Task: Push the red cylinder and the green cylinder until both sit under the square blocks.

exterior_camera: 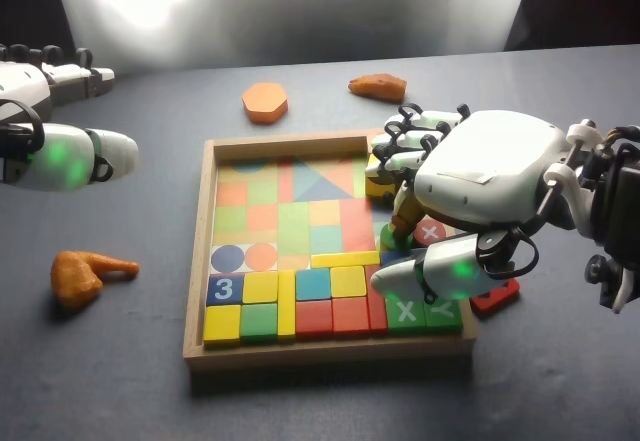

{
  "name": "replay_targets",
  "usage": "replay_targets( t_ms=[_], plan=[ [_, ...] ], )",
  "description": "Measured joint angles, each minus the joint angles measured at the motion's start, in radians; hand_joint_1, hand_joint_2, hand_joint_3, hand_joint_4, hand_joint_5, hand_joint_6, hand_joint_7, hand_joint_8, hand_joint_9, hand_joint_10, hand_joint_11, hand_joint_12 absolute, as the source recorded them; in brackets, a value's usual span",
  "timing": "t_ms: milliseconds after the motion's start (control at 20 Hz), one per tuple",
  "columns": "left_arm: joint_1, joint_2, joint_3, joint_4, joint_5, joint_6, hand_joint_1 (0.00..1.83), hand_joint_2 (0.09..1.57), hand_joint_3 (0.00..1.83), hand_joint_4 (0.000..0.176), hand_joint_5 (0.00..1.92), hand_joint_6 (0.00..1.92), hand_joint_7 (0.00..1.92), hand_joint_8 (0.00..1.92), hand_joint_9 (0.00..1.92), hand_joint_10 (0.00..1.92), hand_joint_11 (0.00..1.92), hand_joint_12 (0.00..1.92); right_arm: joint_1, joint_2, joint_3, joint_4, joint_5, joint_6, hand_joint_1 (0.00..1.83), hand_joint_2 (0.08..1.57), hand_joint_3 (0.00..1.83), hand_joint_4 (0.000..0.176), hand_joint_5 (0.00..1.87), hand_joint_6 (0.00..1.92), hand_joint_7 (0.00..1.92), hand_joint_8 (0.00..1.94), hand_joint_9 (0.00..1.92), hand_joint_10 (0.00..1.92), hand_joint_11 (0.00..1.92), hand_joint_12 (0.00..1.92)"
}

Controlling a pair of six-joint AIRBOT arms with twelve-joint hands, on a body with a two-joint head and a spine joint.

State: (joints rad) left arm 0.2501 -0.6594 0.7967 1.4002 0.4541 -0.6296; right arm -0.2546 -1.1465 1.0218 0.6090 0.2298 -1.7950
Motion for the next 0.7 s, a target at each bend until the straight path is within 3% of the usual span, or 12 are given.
replay_targets(
  t_ms=[200, 300, 550, 700],
  plan=[
    [0.0, 0.0, 0.0, 0.0, 0.0, 0.0, 0.04, 1.37, 0.0, 0.039, 0.06, 0.0, 0.04, 0.0, 0.03, 0.0, 0.0, 0.09, 0.008, 0.0, -0.005, 0.001, -0.005, 0.009, 0.0, 1.13, 0.0, 0.0, 0.95, 0.0, 0.32, 0.01, 0.13, 0.01, 0.0, 0.29],
    [0.0, 0.0, 0.0, 0.0, 0.0, 0.0, 0.06, 1.36, 0.0, 0.044, 0.06, 0.0, 0.05, 0.0, 0.05, 0.01, 0.0, 0.17, 0.016, 0.0, -0.011, 0.001, -0.018, 0.011, 0.0, 1.13, 0.0, 0.0, 0.94, 0.0, 0.3, 0.0, 0.13, 0.0, 0.0, 0.27],
    [-0.001, 0.0, 0.0, 0.0, 0.0, 0.0, 0.04, 1.37, 0.0, 0.035, 0.05, 0.0, 0.05, 0.0, 0.05, 0.0, 0.0, 0.21, 0.052, 0.0, -0.017, 0.003, -0.031, 0.023, 0.0, 1.13, 0.0, 0.0, 0.94, 0.0, 0.3, 0.0, 0.09, 0.0, 0.0, 0.14],
    [-0.001, 0.0, 0.0, 0.0, 0.0, 0.0, 0.09, 1.36, 0.0, 0.04, 0.07, 0.01, 0.08, 0.01, 0.08, 0.01, 0.0, 0.32, 0.09, 0.01, -0.021, 0.004, -0.033, 0.039, 0.0, 1.13, 0.0, 0.0, 0.94, 0.0, 0.3, 0.0, 0.12, 0.0, 0.0, 0.24]
  ],
)
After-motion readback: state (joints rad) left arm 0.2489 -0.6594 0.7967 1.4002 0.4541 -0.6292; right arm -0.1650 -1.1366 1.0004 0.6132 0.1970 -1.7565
